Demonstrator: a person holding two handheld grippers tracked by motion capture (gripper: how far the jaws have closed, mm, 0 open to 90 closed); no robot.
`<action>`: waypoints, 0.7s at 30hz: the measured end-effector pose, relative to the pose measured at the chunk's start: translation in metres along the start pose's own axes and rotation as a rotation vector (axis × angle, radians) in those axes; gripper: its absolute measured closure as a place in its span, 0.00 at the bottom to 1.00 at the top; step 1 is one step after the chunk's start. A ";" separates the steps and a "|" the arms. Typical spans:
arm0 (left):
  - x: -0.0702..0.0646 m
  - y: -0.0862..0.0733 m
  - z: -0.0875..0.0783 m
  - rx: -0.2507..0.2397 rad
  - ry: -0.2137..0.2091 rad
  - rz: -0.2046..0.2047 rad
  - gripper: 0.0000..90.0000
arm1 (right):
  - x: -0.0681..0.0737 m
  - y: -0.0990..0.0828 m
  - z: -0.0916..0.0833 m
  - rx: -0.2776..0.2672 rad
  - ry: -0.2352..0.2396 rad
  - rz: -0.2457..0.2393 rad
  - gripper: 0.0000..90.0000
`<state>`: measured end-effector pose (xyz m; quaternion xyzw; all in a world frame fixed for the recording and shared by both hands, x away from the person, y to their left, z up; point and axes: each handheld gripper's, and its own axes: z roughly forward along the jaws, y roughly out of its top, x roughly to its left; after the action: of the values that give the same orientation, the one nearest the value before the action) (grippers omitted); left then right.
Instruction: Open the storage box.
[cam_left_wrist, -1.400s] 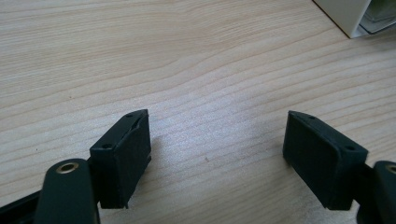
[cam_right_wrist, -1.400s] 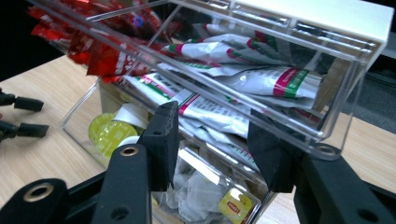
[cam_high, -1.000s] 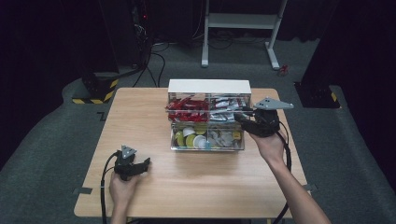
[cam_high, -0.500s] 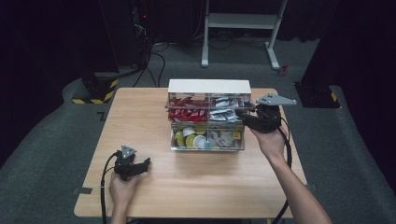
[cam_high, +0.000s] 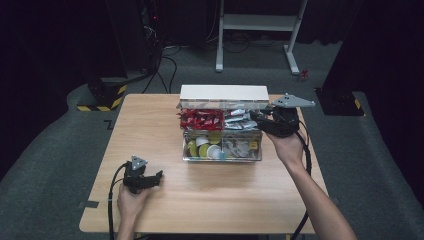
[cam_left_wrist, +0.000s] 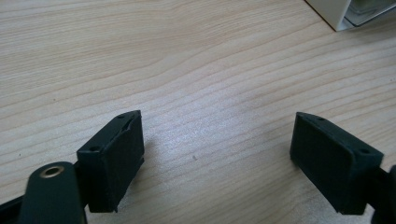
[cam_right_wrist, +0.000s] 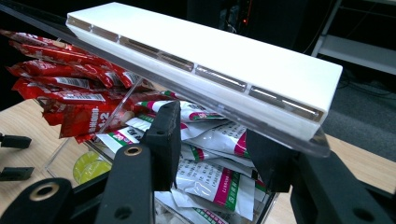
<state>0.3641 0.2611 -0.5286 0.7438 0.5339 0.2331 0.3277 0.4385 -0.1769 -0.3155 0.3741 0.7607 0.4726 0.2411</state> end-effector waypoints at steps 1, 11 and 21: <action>0.000 0.000 0.000 0.001 0.000 0.001 0.19 | -0.001 0.001 0.000 0.002 0.001 -0.001 0.62; -0.002 0.002 -0.009 -0.028 0.015 0.032 0.27 | -0.003 0.003 0.001 0.010 0.020 0.012 0.62; -0.003 0.027 -0.024 -0.091 -0.088 -0.007 0.29 | -0.004 0.006 0.001 0.015 0.027 0.015 0.62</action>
<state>0.3636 0.2583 -0.4924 0.7359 0.5104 0.2229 0.3851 0.4441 -0.1781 -0.3106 0.3751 0.7645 0.4736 0.2247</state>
